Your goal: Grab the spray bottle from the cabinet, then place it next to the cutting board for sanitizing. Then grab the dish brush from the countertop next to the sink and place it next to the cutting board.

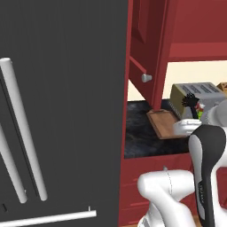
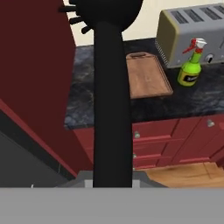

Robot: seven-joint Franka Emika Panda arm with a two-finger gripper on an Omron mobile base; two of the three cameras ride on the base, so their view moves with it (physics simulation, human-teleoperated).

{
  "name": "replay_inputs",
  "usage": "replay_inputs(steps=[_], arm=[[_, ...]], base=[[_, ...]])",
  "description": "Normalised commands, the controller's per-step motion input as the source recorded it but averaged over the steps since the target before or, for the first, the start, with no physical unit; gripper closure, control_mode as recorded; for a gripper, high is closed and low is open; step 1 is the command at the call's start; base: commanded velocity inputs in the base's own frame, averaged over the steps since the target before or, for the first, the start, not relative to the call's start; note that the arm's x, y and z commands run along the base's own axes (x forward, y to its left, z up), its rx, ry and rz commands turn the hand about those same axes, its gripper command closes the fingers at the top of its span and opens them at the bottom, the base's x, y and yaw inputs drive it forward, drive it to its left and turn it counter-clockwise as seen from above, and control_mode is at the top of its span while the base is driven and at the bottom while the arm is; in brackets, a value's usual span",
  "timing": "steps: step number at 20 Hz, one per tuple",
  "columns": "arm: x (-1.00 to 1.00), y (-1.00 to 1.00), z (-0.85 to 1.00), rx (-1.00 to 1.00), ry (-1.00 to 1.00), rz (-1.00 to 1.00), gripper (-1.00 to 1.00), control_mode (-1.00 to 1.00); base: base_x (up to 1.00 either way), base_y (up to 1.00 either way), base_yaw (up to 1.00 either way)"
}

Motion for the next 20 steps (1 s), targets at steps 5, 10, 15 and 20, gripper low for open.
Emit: replay_inputs(steps=[5, 10, 15, 20], arm=[[0.43, -0.28, -0.09, 0.03, 0.08, 0.12, 1.00, -1.00], [0.61, -0.14, -0.18, 0.02, 0.05, 0.11, 1.00, -1.00], [0.71, 0.03, -0.43, 0.00, 0.00, 0.05, 1.00, -1.00], [0.69, 0.00, -0.50, 0.00, 0.01, 0.10, 1.00, -1.00]], base=[[0.11, -0.06, 0.02], [0.00, 0.00, 0.00], [0.00, 0.00, 0.00], [0.00, 0.00, 0.00]])
